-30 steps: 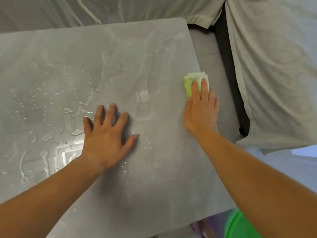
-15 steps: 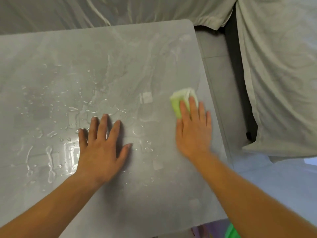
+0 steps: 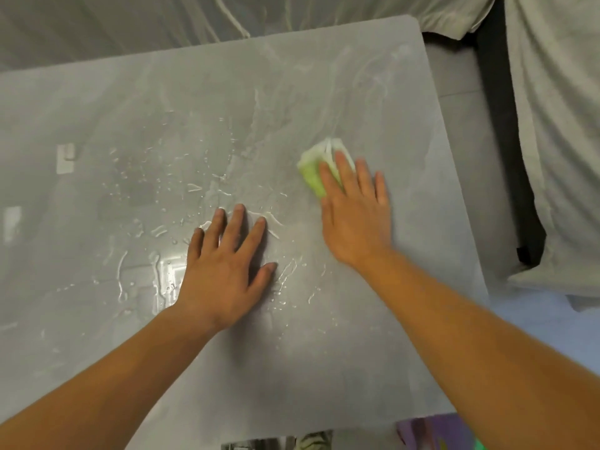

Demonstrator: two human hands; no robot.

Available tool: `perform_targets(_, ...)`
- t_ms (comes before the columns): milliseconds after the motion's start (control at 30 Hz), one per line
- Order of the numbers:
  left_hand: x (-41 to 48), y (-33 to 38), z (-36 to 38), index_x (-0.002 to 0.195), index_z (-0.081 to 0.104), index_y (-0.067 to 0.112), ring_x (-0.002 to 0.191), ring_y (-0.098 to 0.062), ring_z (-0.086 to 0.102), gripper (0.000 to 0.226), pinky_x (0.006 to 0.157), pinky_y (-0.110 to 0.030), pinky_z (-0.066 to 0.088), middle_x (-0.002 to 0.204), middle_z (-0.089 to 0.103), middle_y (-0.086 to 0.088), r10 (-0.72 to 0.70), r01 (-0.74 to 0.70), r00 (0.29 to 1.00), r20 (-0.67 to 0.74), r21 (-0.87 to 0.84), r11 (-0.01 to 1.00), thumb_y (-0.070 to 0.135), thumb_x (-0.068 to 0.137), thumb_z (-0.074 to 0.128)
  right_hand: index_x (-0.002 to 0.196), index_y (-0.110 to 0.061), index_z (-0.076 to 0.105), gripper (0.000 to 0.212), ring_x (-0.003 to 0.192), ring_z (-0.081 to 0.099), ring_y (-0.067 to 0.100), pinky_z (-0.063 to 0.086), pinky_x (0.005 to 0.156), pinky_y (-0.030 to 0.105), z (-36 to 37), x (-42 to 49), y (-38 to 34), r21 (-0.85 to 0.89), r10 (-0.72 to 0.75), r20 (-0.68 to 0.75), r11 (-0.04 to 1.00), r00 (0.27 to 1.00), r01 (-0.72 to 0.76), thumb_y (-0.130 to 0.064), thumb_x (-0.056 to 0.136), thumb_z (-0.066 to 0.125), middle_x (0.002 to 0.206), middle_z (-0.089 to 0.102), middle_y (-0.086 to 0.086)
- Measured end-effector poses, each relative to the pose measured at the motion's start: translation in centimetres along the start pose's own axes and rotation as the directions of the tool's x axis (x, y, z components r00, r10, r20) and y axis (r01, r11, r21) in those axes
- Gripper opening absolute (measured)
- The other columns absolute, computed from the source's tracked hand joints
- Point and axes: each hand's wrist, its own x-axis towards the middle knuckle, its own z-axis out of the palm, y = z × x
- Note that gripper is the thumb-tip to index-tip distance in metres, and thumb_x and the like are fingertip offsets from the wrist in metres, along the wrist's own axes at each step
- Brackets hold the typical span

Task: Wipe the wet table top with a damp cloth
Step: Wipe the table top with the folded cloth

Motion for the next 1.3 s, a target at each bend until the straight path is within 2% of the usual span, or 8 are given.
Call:
perform_targets(100, -0.1, -0.1, 0.0, 0.155, 0.013, 0.034, 0.151, -0.032, -0.002, 0.073, 0.120, -0.055, 0.005, 0.166, 0.001, -0.004, 0.004, -0.004, 1.000, 0.002, -0.019, 1.000, 0.068, 0.091, 0.017, 0.158, -0.027, 0.017, 0.057, 0.152, 0.010, 0.035, 0.010, 0.123, 0.054, 0.2, 1.3, -1.3, 0.013, 0.051, 0.004, 0.999, 0.999, -0.051, -0.031, 0.103, 0.031, 0.168, 0.008, 0.002)
perform_targets(333, -0.8, -0.3, -0.6, 0.152, 0.024, 0.028, 0.151, -0.031, -0.001, 0.070, 0.121, -0.052, 0.005, 0.165, 0.008, -0.008, 0.027, -0.032, 0.999, -0.042, -0.126, 0.991, 0.064, 0.091, 0.021, 0.158, -0.029, 0.015, 0.059, 0.154, 0.012, 0.033, 0.015, 0.122, 0.054, 0.2, -9.3, 1.6, -0.125, -0.251, 0.118, 0.956, 0.961, 0.266, -0.030, 0.103, 0.033, 0.168, 0.010, -0.001)
perform_targets(533, -2.9, -0.5, 0.5, 0.149, 0.028, 0.025, 0.150, -0.034, 0.000, 0.064, 0.120, -0.053, 0.004, 0.164, 0.010, -0.012, 0.053, -0.057, 0.997, -0.053, -0.075, 0.996, 0.057, 0.093, 0.021, 0.157, -0.026, 0.019, 0.058, 0.151, 0.017, 0.038, 0.017, 0.120, 0.057, 0.5, -4.0, -0.6, -0.099, 0.102, -0.013, 0.990, 0.995, -0.103, -0.034, 0.100, 0.023, 0.167, 0.013, 0.004)
perform_targets(667, -4.1, -1.0, 1.6, 0.149, 0.030, 0.023, 0.149, -0.038, 0.007, 0.065, 0.119, -0.055, 0.010, 0.162, 0.016, -0.017, 0.037, -0.039, 0.997, -0.069, -0.029, 0.999, 0.056, 0.093, 0.026, 0.158, -0.026, 0.018, 0.059, 0.153, 0.012, 0.037, 0.015, 0.121, 0.057, 1.6, -12.9, -3.3, -0.142, -0.165, 0.078, 0.974, 0.983, 0.174, -0.032, 0.102, 0.033, 0.168, 0.008, 0.003)
perform_targets(767, -5.1, -1.7, 2.3, 0.154, 0.019, 0.025, 0.150, -0.037, 0.000, 0.068, 0.119, -0.055, 0.008, 0.164, 0.009, -0.015, 0.047, -0.047, 0.997, -0.054, 0.001, 0.999, 0.058, 0.095, 0.024, 0.158, -0.029, 0.017, 0.058, 0.153, 0.012, 0.033, 0.015, 0.121, 0.056, 1.5, -15.0, -2.5, -0.137, -0.258, 0.147, 0.951, 0.955, 0.278, -0.033, 0.103, 0.034, 0.168, 0.010, -0.001)
perform_targets(1000, -4.9, -1.8, 2.2, 0.155, 0.016, 0.026, 0.150, -0.037, -0.003, 0.070, 0.119, -0.056, 0.006, 0.164, 0.004, -0.014, 0.067, -0.067, 0.997, -0.047, 0.010, 0.998, 0.062, 0.095, 0.022, 0.158, -0.027, 0.017, 0.057, 0.151, 0.015, 0.036, 0.019, 0.120, 0.057, 1.7, -9.3, -3.5, -0.055, 0.165, -0.033, 0.984, 0.986, -0.167, -0.034, 0.102, 0.024, 0.168, 0.012, 0.003)
perform_targets(1233, -7.1, -1.2, 2.7, 0.155, 0.014, 0.027, 0.150, -0.034, -0.010, 0.070, 0.120, -0.056, 0.002, 0.165, -0.002, -0.011, 0.117, -0.118, 0.991, -0.057, -0.016, 0.993, 0.059, 0.094, 0.029, 0.158, -0.030, 0.019, 0.056, 0.154, 0.012, 0.031, 0.017, 0.121, 0.054, 2.4, -18.5, -3.7, -0.071, -0.143, 0.109, 0.986, 0.984, 0.151, -0.035, 0.103, 0.028, 0.168, 0.011, -0.002)
perform_targets(1300, -8.2, -0.7, 3.2, 0.155, 0.016, 0.028, 0.150, -0.034, -0.008, 0.069, 0.119, -0.057, 0.003, 0.165, 0.000, -0.012, 0.173, -0.174, 0.984, -0.045, -0.021, 0.984, 0.060, 0.094, 0.029, 0.157, -0.031, 0.022, 0.055, 0.153, 0.015, 0.031, 0.014, 0.122, 0.051, 1.9, -16.4, -1.3, -0.082, -0.069, 0.077, 0.994, 0.995, 0.075, -0.035, 0.102, 0.027, 0.167, 0.014, -0.003)
